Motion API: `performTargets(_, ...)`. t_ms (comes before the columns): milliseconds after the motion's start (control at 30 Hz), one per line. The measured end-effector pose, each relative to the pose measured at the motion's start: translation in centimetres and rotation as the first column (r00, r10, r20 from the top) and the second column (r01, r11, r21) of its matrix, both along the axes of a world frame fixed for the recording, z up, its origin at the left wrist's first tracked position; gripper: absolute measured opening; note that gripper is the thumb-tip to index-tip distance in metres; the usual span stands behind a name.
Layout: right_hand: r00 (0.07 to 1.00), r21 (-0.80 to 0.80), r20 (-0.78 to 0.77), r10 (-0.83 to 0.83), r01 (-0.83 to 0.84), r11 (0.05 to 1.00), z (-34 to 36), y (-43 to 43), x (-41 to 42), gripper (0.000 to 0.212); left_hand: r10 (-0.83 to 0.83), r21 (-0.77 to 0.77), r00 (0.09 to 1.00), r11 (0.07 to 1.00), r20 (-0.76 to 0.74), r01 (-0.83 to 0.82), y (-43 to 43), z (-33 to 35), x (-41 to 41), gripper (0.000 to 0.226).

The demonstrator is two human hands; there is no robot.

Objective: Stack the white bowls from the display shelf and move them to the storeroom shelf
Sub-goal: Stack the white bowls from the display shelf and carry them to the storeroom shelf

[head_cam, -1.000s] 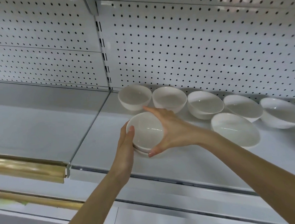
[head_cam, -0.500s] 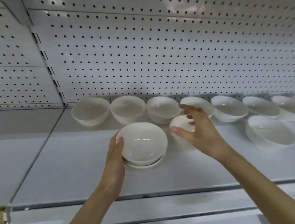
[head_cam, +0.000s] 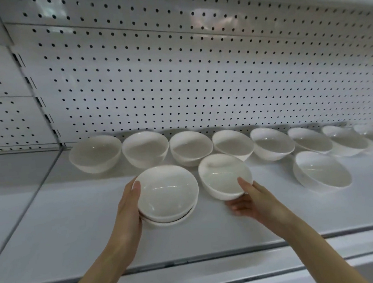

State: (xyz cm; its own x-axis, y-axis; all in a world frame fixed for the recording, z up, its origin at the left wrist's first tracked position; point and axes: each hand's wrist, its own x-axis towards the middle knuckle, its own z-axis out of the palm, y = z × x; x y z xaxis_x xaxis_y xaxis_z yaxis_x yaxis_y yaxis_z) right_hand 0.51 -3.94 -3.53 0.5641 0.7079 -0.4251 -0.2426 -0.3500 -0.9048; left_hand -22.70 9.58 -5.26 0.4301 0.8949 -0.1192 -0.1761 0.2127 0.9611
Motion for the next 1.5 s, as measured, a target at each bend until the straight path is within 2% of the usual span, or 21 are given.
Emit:
performTargets(167, 0.999, 0.059, -0.015, -0.046, 0.047, 0.997, 0.4, -0.1, -0.1, 0.037, 0.023, 0.057, 0.997, 0.998, -0.075, -0.019, -0.1, 0.7, -0.3, 0.06)
performTargets(300, 1.0, 0.139, 0.008, 0.007, -0.008, 0.99, 2.4, -0.2, -1.0, 0.025, 0.096, 0.186, 0.988, 0.98, -0.117, -0.073, -0.3, 2.1, -0.6, 0.027)
performTargets(467, 0.987, 0.254, 0.017, 0.157, -0.156, 0.955, 5.7, 1.2, -3.4, 0.023, 0.131, 0.342, 0.987, 0.935, -0.09, -0.093, 0.0, 4.4, -0.8, 0.041)
performTargets(600, 0.963, 0.312, 0.036, 0.268, -0.265, 0.912, 7.5, 2.5, -5.5, 0.022, 0.065, 0.379, 0.996, 0.925, -0.061, -0.037, -0.1, 5.7, -0.3, 0.052)
performTargets(667, 0.949, 0.302, 0.054, 0.31, -0.311, 0.901, 7.7, 3.0, -6.1, 0.026, 0.019, 0.392, 0.999, 0.92, -0.049, 0.002, -0.2, 5.9, -0.1, 0.064)
performTargets(800, 0.916, 0.24, 0.119, 0.384, -0.401, 0.884, 7.1, 3.5, -6.9, 0.034, -0.023, 0.349, 0.999, 0.937, -0.032, 0.032, -1.0, 5.5, 0.3, 0.047)
performTargets(900, 0.881, 0.201, 0.148, 0.45, -0.472, 0.858, 6.8, 3.4, -7.1, 0.054, 0.002, 0.356, 0.999, 0.935, -0.047, 0.015, -1.1, 4.9, 0.2, 0.052)
performTargets(1000, 0.819, 0.122, 0.272, 0.505, -0.55, 0.826, 6.6, 3.1, -7.1, 0.069, 0.022, 0.358, 0.998, 0.934, -0.061, 0.001, -1.1, 4.5, 0.0, 0.048)
performTargets(1133, 0.79, 0.077, 0.415, 0.451, -0.524, 0.848, 5.8, 3.4, -7.2, 0.062, 0.044, 0.329, 0.996, 0.944, -0.072, -0.018, -1.2, 3.9, -0.1, 0.044)
performTargets(1267, 0.746, 0.058, 0.542, 0.387, -0.492, 0.869, 4.5, 4.0, -6.6, 0.07, 0.086, 0.304, 0.992, 0.951, -0.095, -0.053, -1.4, 2.9, 0.0, 0.051)
performTargets(1333, 0.707, -0.007, 0.602, 0.371, -0.46, 0.888, 4.1, 4.1, -6.3, 0.069, 0.105, 0.291, 0.988, 0.954, -0.118, -0.067, -1.5, 2.7, 0.1, 0.056)
performTargets(1433, 0.678, -0.071, 0.625, 0.386, -0.443, 0.894, 3.9, 3.9, -6.3, 0.069, 0.112, 0.279, 0.984, 0.958, -0.136, -0.07, -1.7, 2.5, 0.2, 0.055)
performTargets(1500, 0.681, -0.059, 0.62, 0.389, -0.455, 0.889, 3.8, 3.9, -6.3, 0.069, 0.108, 0.275, 0.984, 0.959, -0.14, -0.067, -1.8, 2.4, 0.2, 0.053)
